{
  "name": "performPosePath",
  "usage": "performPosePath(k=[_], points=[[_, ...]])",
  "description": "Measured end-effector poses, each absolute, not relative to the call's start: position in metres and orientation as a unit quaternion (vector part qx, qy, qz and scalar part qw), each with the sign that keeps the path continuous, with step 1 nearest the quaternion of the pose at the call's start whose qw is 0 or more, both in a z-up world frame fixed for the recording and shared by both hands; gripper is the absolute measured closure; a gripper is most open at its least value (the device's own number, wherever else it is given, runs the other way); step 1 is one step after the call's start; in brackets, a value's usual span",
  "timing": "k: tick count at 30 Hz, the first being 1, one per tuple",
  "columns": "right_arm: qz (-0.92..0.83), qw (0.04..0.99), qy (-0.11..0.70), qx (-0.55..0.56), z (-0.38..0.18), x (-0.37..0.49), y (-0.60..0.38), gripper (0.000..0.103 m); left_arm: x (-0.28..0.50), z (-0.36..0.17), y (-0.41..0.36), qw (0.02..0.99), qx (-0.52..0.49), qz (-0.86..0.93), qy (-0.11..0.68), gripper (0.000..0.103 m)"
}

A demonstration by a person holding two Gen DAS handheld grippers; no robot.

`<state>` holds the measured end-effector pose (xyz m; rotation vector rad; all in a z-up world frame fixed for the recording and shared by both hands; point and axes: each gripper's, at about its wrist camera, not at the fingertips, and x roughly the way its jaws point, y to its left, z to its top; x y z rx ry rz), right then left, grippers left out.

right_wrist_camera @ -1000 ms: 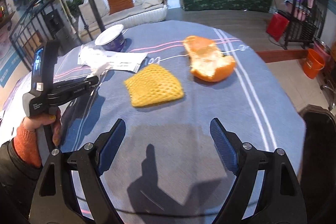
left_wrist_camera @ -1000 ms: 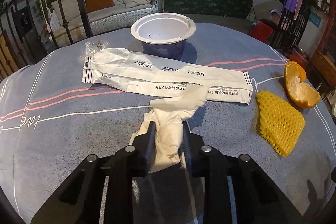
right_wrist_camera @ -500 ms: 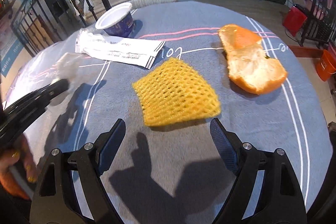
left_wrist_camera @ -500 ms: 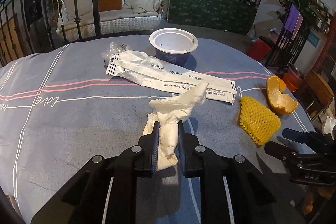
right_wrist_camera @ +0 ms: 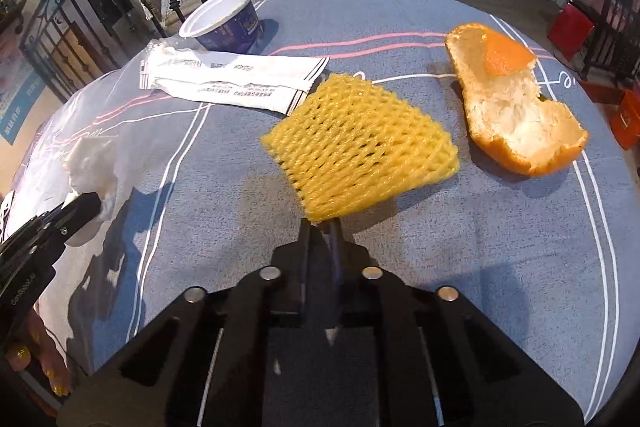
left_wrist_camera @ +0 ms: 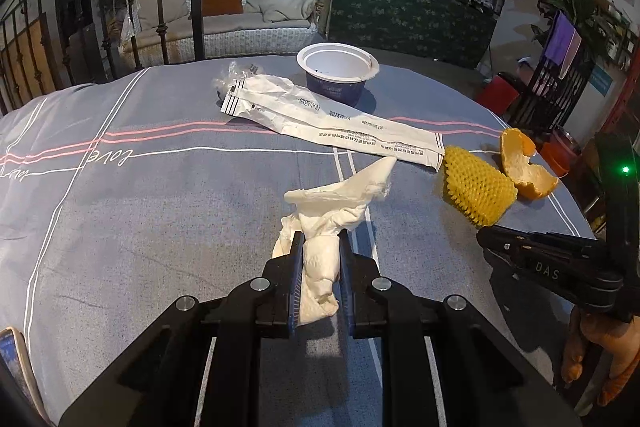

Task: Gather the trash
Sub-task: 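Carry the tissue and yellow net over the black bin and open both tools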

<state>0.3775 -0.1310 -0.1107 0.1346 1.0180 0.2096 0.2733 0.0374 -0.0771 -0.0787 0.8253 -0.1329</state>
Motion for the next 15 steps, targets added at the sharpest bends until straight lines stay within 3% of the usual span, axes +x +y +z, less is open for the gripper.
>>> performPosePath(k=[6,7,9,10,11,15], points=[[0.115,0.868,0.479,0.063,-0.104,0.366,-0.13,0.098,0.263,-0.078,0.036,0.912,-0.051,-0.068,0.401,0.086],[0.112,0.871,0.475,0.062,-0.102,0.366,-0.13,0.095,0.262,-0.077,0.036,0.913,-0.051,-0.069,0.399,0.086],[0.104,0.877,0.467,0.054,-0.097,0.367,-0.13,0.063,0.26,-0.074,0.036,0.914,-0.053,-0.071,0.396,0.086],[0.098,0.881,0.46,0.051,-0.094,0.367,-0.13,0.026,0.26,-0.074,0.036,0.914,-0.054,-0.071,0.395,0.086],[0.094,0.89,0.444,0.046,-0.089,0.368,-0.129,0.02,0.259,-0.073,0.036,0.915,-0.055,-0.071,0.393,0.086],[0.097,0.893,0.439,0.024,-0.082,0.384,-0.119,0.022,0.258,-0.074,0.036,0.914,-0.063,-0.074,0.393,0.086]])
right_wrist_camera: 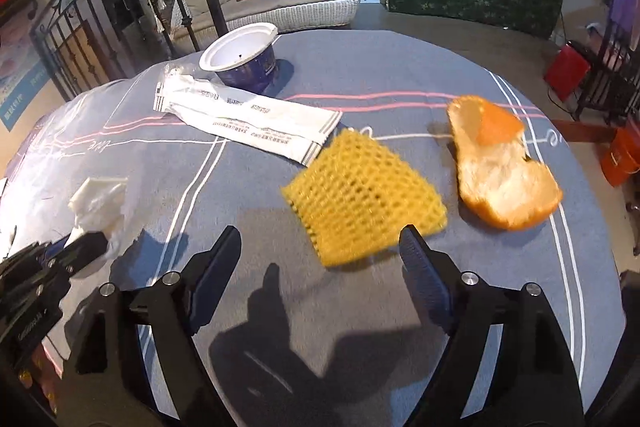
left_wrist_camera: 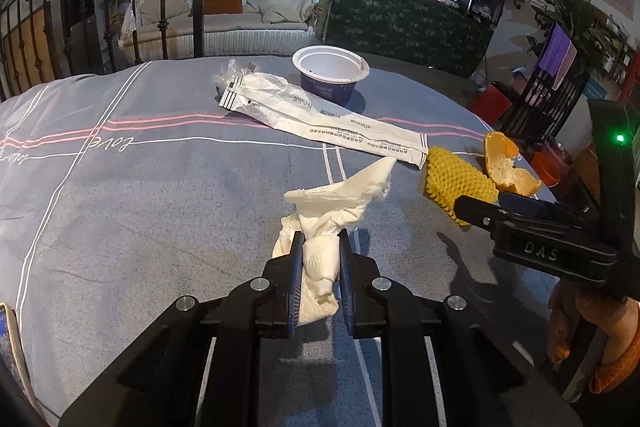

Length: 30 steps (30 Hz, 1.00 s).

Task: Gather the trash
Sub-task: 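Carry the tissue and yellow net over the black bin and open both tools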

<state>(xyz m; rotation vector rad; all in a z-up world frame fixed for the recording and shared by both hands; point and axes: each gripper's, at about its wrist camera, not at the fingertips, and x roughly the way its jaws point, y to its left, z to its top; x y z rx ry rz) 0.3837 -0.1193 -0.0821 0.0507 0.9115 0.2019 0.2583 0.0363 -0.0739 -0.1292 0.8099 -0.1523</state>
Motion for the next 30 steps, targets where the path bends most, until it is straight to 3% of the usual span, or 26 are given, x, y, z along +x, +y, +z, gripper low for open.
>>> performPosePath(k=[6,8,9,11,30], points=[[0.062,0.876,0.477,0.002,-0.106,0.419,-0.114,0.023,0.255,-0.077,0.035,0.913,-0.066,-0.08,0.395,0.086],[0.058,0.87,0.49,0.016,-0.114,0.422,-0.118,0.057,0.254,-0.078,0.034,0.912,-0.065,-0.081,0.396,0.086],[0.056,0.869,0.49,0.029,-0.114,0.422,-0.123,0.062,0.254,-0.078,0.034,0.912,-0.065,-0.081,0.397,0.086],[0.071,0.869,0.487,0.055,-0.111,0.417,-0.13,0.088,0.253,-0.079,0.033,0.911,-0.067,-0.082,0.398,0.086],[0.07,0.917,0.379,0.102,-0.051,0.267,-0.179,0.09,0.205,-0.05,-0.035,0.919,-0.046,-0.156,0.36,0.086]])
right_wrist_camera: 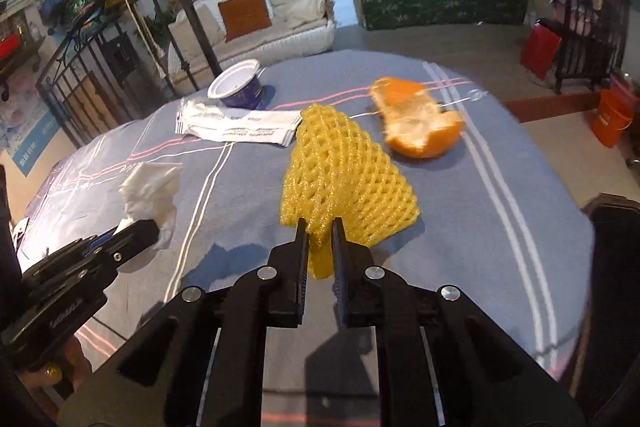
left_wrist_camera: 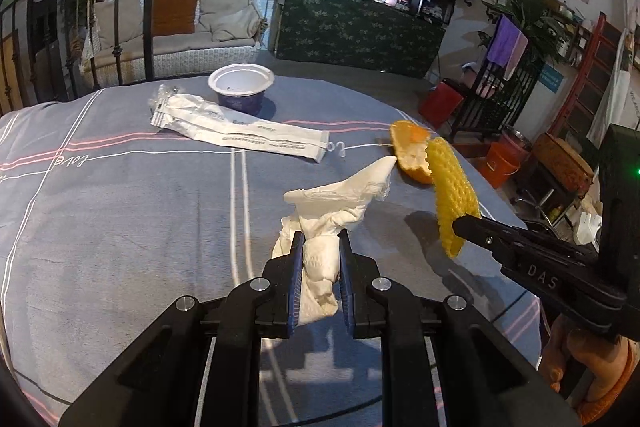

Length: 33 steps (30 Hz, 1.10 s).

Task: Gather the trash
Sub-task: 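Carry the tissue and yellow net over the black bin and open both tools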

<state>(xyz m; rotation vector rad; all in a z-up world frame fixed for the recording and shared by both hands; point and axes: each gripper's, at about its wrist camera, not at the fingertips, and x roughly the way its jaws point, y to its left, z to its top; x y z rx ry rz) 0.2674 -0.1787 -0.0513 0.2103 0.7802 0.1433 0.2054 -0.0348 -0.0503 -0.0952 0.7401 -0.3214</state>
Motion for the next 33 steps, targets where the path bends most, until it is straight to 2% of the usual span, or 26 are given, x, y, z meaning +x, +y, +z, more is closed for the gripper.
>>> performPosePath(k=[15,27,28,29,30,31,32,33], points=[[-0.122,0.919,0.342,0.151,-0.067,0.151,-0.32,0.091,0.161,-0.05,-0.153,0.888,0.01,-0.311,0.339,0.086],[-0.235,0.874,0.363,0.22,-0.108,0.133,-0.414,0.088,0.139,-0.047,-0.245,0.852,0.075,-0.419,0.304,0.086],[-0.236,0.872,0.369,0.219,-0.112,0.134,-0.417,0.083,0.139,-0.048,-0.251,0.85,0.078,-0.424,0.304,0.086],[-0.238,0.869,0.373,0.221,-0.117,0.129,-0.419,0.068,0.139,-0.049,-0.257,0.847,0.08,-0.427,0.306,0.086],[-0.243,0.866,0.374,0.225,-0.119,0.127,-0.422,0.059,0.138,-0.05,-0.262,0.844,0.083,-0.431,0.308,0.086],[-0.249,0.864,0.371,0.23,-0.121,0.125,-0.425,0.04,0.138,-0.052,-0.266,0.842,0.085,-0.433,0.31,0.086],[-0.253,0.865,0.367,0.23,-0.121,0.123,-0.426,0.035,0.14,-0.054,-0.272,0.839,0.087,-0.437,0.314,0.086],[-0.259,0.866,0.363,0.226,-0.12,0.121,-0.426,0.035,0.14,-0.055,-0.28,0.835,0.089,-0.44,0.317,0.086]])
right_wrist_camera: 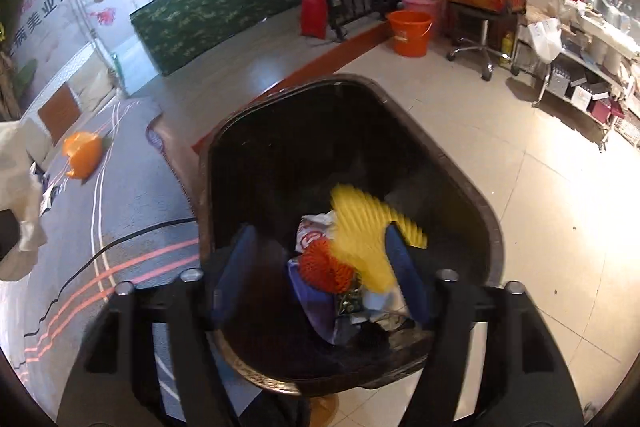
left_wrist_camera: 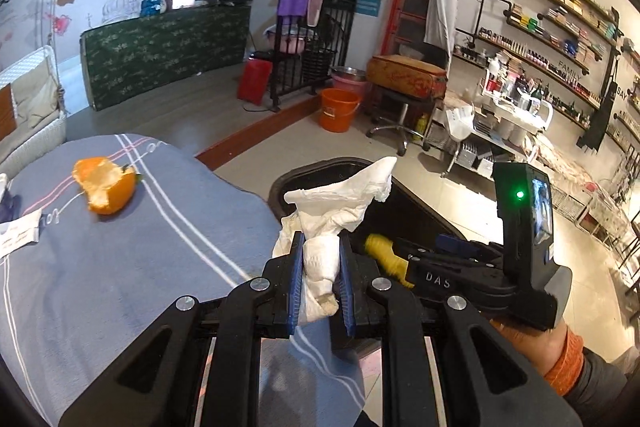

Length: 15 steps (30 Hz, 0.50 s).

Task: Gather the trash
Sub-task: 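Carry the tissue and yellow net over the black bin and open both tools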

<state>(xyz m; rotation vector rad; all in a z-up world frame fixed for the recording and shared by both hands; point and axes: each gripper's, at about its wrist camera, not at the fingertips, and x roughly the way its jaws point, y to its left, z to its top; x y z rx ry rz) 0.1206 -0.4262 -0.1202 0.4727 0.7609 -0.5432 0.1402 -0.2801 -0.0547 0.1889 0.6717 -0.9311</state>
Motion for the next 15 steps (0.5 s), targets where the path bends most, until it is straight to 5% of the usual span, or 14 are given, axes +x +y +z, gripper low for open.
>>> performPosePath(k=[15], points=[[-0.339,0.859,0.319,0.212,-0.091,0.072,-0.462,0.029,0.138,-0.079,-0.351,0.798,0.116,-0.467,0.362,0.086]])
